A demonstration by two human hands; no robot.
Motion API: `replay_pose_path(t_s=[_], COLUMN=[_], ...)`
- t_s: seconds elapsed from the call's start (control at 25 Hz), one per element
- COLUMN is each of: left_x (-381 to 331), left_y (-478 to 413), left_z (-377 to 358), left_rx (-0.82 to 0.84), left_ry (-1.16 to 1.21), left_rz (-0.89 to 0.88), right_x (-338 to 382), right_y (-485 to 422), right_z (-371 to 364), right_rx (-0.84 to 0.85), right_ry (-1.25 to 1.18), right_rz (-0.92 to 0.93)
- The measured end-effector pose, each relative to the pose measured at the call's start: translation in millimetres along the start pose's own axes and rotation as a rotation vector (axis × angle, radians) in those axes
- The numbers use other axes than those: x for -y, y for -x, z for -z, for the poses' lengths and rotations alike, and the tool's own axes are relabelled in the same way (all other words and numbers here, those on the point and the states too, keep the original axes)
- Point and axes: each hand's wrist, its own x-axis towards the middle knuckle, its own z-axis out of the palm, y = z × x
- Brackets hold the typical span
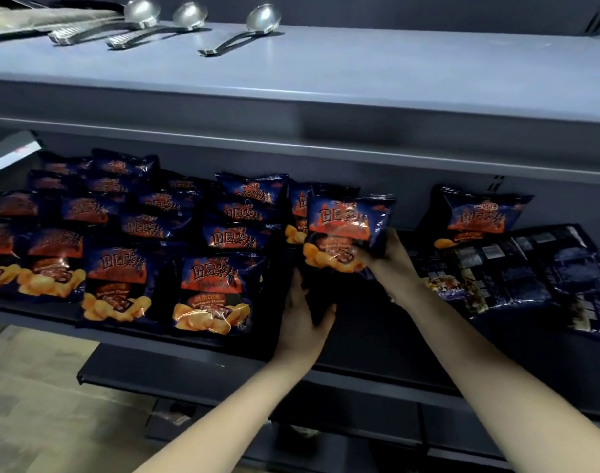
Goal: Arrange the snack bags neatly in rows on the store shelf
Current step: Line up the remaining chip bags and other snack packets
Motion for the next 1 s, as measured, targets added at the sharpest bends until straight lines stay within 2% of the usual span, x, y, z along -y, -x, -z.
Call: replay_pose_path(t_s=[0.16, 0.28, 0.44, 0.64, 0.8, 1.0], left_x=[8, 9, 15, 11, 13, 16], left_y=[3, 3, -3, -4, -4, -3], left_z=[-4, -6, -11, -7, -4, -7], left_rx=[0.135, 0.195, 0.172, 0.313, 0.282, 0.282], left_ry=[-0.3, -0.49, -0.683, -0.692, -0.681, -0.655], left_rz=[-0.176, -0.221, -0.292, -0.307, -0.323, -0.338], right_x=[-18, -33, -35, -37, -37, -33], right_y=[-15, -19, -14, -1, 7, 9], right_z=[-34, -51, -53, -55, -63, -65], right_rx=[-0.037, -0.089, -0.162, -0.249, -0.36, -0.379], right_ry=[0.085, 0.104, 0.119, 0.073, 0.075, 0.131], right_rz=[-0.061, -0.094, -0.055, -0.021, 0.053, 0.1])
